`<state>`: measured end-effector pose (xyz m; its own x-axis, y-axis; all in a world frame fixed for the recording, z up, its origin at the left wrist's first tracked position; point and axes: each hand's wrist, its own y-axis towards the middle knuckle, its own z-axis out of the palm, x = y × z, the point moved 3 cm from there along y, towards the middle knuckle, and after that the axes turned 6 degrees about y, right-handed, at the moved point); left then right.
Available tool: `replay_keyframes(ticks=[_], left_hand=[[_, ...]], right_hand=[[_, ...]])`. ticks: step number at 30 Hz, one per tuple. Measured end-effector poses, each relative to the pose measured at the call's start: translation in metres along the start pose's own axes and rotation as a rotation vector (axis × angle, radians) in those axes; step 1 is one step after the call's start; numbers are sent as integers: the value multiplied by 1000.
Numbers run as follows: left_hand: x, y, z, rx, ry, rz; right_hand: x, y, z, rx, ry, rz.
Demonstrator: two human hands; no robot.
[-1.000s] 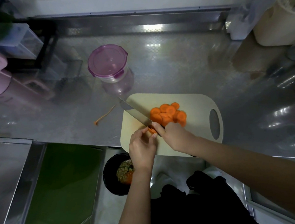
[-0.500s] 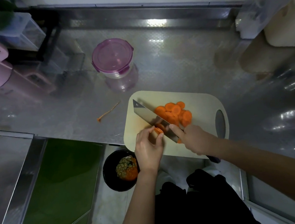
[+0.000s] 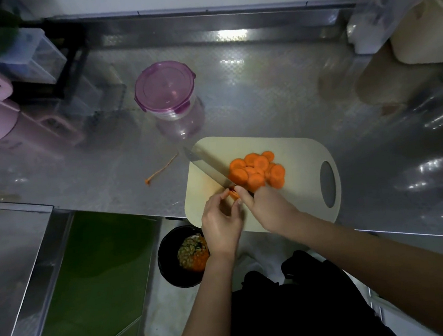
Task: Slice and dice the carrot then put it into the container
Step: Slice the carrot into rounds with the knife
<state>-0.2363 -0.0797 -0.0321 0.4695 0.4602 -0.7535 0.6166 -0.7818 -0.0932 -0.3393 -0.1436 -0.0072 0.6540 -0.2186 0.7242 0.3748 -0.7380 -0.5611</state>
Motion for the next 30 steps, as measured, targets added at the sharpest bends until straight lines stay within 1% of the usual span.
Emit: replay_keyframes(ticks=[2,4,5,7,8,10,12,16,18,21,25,27,30], left_hand=[[1,1,0,10,-10,-6],[1,1,-1,15,-20,-5],[1,1,-1,19,-27,-6],[0,0,-2,23,-49,-8],[0,0,-3,25,-66,-5],[-1,1,-3,34,-83,9],[-3,2,-2,40,-77,10],[-13,14,1,10,-13,-48],[-20,22,4,22,9,-66],[-30,28,11,91,55,-34],[-35,30,21,241,248,60],[-36,31,22,253,293,73],[-39,34,21,218,286,59]], right_hand=[[5,2,-2,23,0,-54],[7,6,-9,-12,-14,-33],[4,9,-12,8,-19,4],[1,10,-17,27,-4,19],[-1,11,-19,33,22,17],[-4,13,-26,3,179,20],[-5,12,-34,-24,277,21],[-7,11,-51,-66,312,34],[-10,11,-56,-82,331,59],[-13,6,-60,-97,353,77],[-18,2,-61,-106,357,97],[-18,0,-61,-93,362,96],[-17,-4,-61,-80,393,80]])
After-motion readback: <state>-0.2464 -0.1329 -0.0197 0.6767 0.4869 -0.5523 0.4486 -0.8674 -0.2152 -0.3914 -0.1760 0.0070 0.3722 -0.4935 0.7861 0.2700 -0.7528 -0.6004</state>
